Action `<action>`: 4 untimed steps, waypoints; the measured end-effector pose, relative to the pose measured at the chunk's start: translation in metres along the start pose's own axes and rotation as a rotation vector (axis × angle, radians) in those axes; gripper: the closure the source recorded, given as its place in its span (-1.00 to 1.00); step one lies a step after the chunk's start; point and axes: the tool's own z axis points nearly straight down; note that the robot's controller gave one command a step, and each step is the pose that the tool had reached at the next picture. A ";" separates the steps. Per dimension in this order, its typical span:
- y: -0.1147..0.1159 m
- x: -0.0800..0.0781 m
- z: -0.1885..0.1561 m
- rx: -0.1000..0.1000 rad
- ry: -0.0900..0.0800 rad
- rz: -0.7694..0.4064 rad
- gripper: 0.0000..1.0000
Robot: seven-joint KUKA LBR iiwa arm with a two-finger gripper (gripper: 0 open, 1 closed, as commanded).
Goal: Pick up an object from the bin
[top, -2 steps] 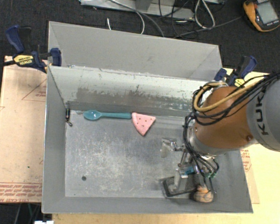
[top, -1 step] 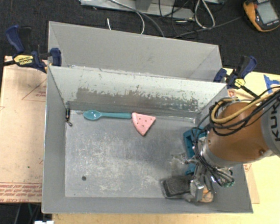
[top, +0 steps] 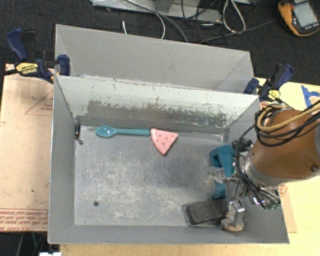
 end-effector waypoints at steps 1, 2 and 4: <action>-0.016 -0.007 0.045 -0.002 -0.001 0.020 -1.00; -0.017 -0.009 0.070 0.003 -0.011 -0.004 1.00; -0.016 -0.007 0.049 0.002 -0.008 -0.008 1.00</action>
Offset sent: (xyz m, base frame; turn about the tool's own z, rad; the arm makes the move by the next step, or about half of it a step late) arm 0.0079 -0.0122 -0.0527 -0.0458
